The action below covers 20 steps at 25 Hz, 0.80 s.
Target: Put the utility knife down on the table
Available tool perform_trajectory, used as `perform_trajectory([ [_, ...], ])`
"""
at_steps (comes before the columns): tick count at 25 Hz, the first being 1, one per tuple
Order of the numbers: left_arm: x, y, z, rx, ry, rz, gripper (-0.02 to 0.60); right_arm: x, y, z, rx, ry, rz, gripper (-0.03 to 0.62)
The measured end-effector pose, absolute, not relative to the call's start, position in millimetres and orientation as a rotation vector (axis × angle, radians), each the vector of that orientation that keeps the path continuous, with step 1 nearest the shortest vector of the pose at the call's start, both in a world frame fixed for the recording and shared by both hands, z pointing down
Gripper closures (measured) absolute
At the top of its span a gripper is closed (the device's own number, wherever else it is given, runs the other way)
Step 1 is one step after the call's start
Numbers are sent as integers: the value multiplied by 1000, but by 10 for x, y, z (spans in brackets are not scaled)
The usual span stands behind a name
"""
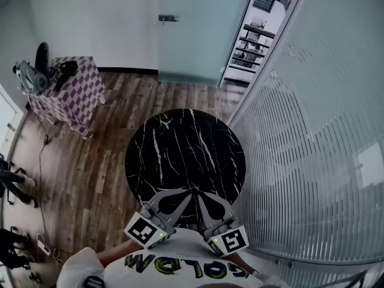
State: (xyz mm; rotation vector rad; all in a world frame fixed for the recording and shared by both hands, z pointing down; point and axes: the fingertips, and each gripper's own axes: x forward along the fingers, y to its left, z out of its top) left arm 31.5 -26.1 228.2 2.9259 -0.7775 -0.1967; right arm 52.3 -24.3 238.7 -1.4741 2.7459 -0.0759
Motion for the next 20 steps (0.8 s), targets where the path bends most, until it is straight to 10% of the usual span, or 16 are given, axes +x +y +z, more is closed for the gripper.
perform_trajectory([
  [20,250,-93,2341,2903,-781,-159,581,410,-1,2331,-1459,2751,-47,592],
])
